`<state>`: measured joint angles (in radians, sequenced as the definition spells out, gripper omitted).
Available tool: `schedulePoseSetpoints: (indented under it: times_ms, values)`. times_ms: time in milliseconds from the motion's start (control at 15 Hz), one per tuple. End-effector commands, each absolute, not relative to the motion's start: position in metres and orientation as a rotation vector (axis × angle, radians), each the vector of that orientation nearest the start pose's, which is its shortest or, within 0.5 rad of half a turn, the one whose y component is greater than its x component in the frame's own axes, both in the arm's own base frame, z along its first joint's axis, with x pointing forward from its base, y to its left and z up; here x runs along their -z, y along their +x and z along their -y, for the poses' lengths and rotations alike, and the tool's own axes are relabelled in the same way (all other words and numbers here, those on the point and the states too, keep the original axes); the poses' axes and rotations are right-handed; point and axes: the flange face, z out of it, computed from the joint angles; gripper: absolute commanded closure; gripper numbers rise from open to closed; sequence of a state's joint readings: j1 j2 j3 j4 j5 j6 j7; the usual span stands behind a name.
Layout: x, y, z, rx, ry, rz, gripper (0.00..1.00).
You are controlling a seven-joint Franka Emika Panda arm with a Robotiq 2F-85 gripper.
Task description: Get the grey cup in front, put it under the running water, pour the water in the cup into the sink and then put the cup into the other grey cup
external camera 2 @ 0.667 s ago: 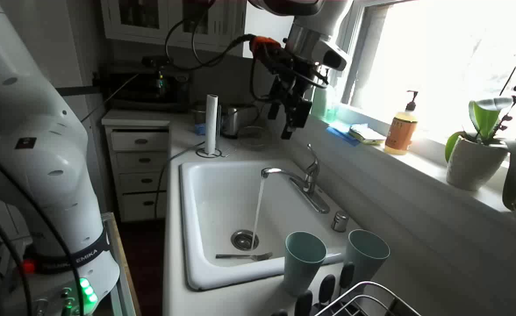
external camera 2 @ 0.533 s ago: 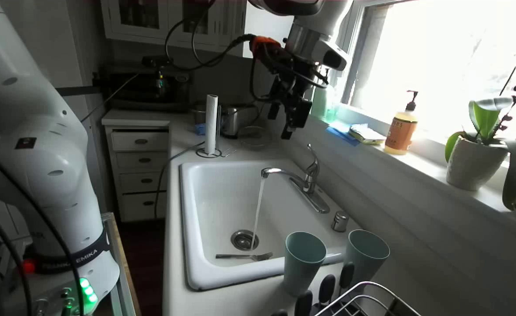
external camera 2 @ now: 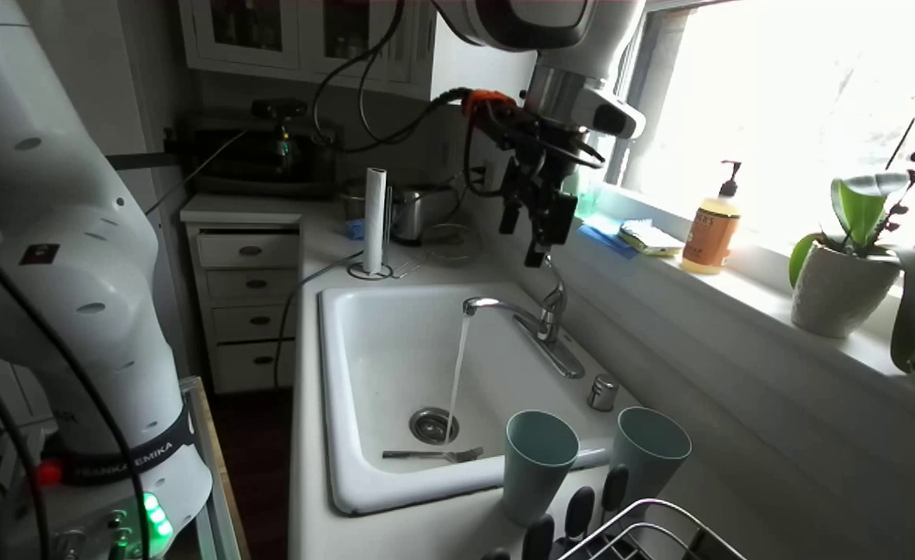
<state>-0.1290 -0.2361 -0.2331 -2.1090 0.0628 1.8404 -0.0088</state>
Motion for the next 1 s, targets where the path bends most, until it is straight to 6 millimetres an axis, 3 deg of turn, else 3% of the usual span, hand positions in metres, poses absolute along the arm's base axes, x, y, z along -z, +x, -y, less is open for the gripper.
schedulePoseSetpoints:
  times_ms: [0, 533, 933]
  values:
    - [-0.49, 0.483, 0.201, 0.069, -3.041, -0.671, 0.0]
    - [-0.426, 0.544, 0.258, 0.234, -2.932, -1.101, 0.0]
    - [-0.394, 0.57, 0.296, 0.246, -2.86, -1.365, 0.0]
